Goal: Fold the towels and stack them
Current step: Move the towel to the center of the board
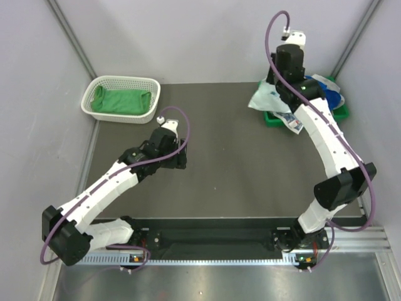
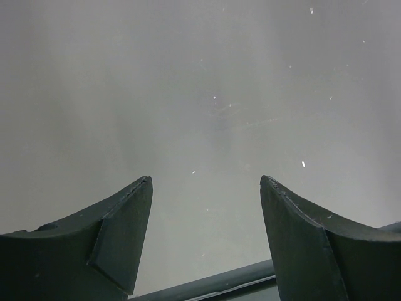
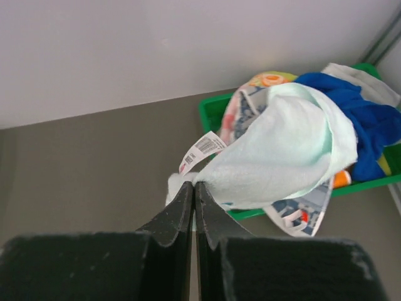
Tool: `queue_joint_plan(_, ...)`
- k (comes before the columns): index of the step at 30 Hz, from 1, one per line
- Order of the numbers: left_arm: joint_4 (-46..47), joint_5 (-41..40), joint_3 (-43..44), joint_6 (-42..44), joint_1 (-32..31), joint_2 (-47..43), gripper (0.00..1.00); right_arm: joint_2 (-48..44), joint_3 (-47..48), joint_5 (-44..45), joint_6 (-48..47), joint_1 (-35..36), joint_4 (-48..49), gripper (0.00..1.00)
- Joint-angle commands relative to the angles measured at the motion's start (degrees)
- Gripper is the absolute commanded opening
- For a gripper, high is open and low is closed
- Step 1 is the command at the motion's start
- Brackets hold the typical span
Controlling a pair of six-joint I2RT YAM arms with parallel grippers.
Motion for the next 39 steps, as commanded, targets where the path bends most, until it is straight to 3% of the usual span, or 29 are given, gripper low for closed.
queue_joint_plan(1,2.5,-0.8,0.3,0.5,0.0,-1.8,0.75,-5.0,2.0,-0.2,0.1,5.9,-2.1,0.0)
queue_joint_plan(12,3.7,0.0,2.6,-1.0,-0.1,-2.3,0.75,-8.8,8.6,2.6,0.3,22.2,-2.6,0.0)
queue_joint_plan(20,5.9,1.6,3.2,-2.1,-0.1,-2.3,0.76,-13.5,1.0,3.1,1.4,27.7,0.7,0.0)
queue_joint_plan(27,11.3,7.7,-0.3,-7.3,-0.1,-2.6,0.75,-10.2,4.6,4.0,0.4,33.1,0.7,0.0)
queue_joint_plan(39,10.3,3.5,0.4,-6.0,0.0,-10.7,0.74,-9.6,11.8,16.5,-8.1,50.0,4.6,0.0)
